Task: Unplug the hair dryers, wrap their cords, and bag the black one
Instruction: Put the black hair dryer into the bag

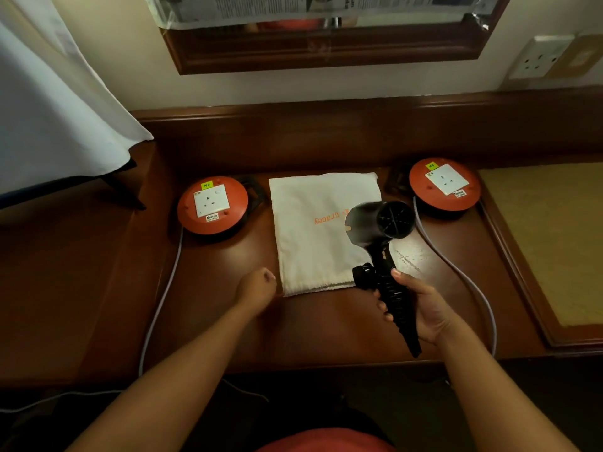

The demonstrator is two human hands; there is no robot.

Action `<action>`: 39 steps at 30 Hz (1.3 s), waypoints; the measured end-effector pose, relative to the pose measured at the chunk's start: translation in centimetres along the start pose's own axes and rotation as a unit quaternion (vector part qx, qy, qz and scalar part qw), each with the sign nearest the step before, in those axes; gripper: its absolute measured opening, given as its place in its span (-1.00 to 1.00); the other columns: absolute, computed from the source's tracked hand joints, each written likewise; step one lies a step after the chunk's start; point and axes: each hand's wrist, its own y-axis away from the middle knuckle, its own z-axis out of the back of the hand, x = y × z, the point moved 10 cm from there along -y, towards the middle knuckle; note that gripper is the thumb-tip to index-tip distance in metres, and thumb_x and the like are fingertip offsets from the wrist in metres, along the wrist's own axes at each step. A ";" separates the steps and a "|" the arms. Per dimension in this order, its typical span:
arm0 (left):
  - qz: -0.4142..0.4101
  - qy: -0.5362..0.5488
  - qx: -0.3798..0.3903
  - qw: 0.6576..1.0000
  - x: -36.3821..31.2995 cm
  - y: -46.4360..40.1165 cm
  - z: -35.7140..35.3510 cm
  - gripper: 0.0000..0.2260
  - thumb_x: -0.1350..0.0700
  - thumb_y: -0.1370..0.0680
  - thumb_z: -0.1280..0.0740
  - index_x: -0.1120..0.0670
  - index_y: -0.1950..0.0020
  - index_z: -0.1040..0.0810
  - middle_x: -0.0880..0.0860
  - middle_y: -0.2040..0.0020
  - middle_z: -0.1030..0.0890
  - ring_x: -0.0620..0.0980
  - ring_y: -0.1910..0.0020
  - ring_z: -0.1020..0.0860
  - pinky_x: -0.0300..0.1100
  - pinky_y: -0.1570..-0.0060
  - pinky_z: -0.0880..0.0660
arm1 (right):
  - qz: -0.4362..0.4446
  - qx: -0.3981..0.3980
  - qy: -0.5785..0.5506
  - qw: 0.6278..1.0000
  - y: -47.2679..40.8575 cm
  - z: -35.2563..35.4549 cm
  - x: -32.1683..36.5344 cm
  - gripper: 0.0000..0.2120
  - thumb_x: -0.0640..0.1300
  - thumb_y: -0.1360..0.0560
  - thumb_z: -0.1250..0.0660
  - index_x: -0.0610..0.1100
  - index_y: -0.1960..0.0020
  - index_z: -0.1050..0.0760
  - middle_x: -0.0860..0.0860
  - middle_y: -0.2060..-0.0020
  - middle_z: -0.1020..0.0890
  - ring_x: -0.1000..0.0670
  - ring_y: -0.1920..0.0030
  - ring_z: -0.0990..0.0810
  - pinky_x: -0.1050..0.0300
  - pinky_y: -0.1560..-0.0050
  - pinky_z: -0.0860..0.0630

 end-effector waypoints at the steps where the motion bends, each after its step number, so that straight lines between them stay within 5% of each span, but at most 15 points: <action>1: -0.023 -0.042 0.003 0.999 -0.3 0.3 -0.3 -0.87 0.17 -0.54 -0.22 0.06 0.15 -0.53 0.03 0.21 -0.59 0.10 0.11 -0.58 -0.10 0.12 -0.49 | 0.004 -0.010 0.019 1.000 0.0 0.3 -0.1 -0.37 0.03 -0.33 -0.42 -0.30 -0.28 -0.43 -0.16 0.22 -0.58 -0.07 0.34 -0.51 0.13 0.44 -0.48; 7: -0.169 -0.213 0.033 0.962 -3.7 0.9 -4.5 -0.67 0.07 -0.56 -0.28 0.09 -0.32 -0.45 0.10 -0.24 -0.50 0.13 -0.26 -0.41 -0.05 -0.20 -0.38 | 0.029 -0.027 0.096 0.995 -0.3 0.8 -0.6 -0.34 0.07 -0.29 -0.44 -0.34 -0.22 -0.44 -0.19 0.22 -0.59 -0.09 0.33 -0.53 0.11 0.43 -0.48; 15: -0.220 -0.317 0.012 0.922 -3.0 -0.4 -7.3 -0.77 0.03 -0.58 -0.25 0.07 -0.20 -0.47 0.07 -0.12 -0.45 0.09 -0.15 -0.43 -0.04 -0.06 -0.37 | 0.067 -0.068 0.284 0.954 -0.5 2.3 -0.1 -0.57 0.12 -0.37 -0.44 -0.22 -0.01 -0.54 -0.27 0.24 -0.61 -0.17 0.34 -0.55 0.03 0.34 -0.48; 20: -0.177 -0.090 -0.004 0.980 -2.9 -1.4 -6.0 -0.82 0.26 -0.51 -0.23 0.13 0.26 -0.54 0.03 0.25 -0.49 0.07 0.18 -0.47 -0.15 0.28 -0.29 | 0.078 -0.051 0.374 0.923 -0.6 2.1 -1.1 -0.67 0.07 -0.47 -0.34 -0.21 0.02 -0.53 -0.19 0.30 -0.58 -0.07 0.40 -0.56 0.14 0.43 -0.47; 23: -0.131 0.027 -0.026 0.991 -2.7 -1.2 -4.4 -0.88 0.18 -0.59 -0.24 0.13 0.12 -0.53 0.02 0.21 -0.55 -0.03 0.21 -0.49 -0.13 0.20 -0.41 | 0.060 -0.041 0.395 0.916 -0.6 2.3 -2.1 -0.78 -0.07 -0.54 -0.31 -0.22 -0.04 -0.54 -0.12 0.31 -0.57 0.05 0.42 -0.56 0.20 0.43 -0.46; 31: -0.097 0.100 -0.004 0.990 -4.3 -1.6 -3.3 -0.84 0.27 -0.57 -0.15 0.12 -0.08 -0.45 0.05 0.16 -0.49 -0.05 0.31 -0.42 -0.20 0.34 -0.38 | 0.037 -0.004 0.439 0.898 -1.5 1.8 -3.8 -0.80 -0.01 -0.52 -0.35 -0.16 0.05 -0.54 -0.11 0.31 -0.56 0.00 0.40 -0.54 0.13 0.41 -0.47; 39: -0.168 0.141 -0.023 0.975 -6.3 -2.3 -2.4 -0.85 0.19 -0.59 -0.26 0.11 -0.03 -0.63 0.16 -0.02 -0.62 0.06 -0.02 -0.58 -0.33 0.08 -0.45 | 0.080 -0.020 0.498 0.863 -3.1 1.4 -2.9 -0.83 -0.03 -0.52 -0.35 -0.14 0.09 -0.54 -0.16 0.29 -0.61 0.07 0.42 -0.56 0.18 0.43 -0.47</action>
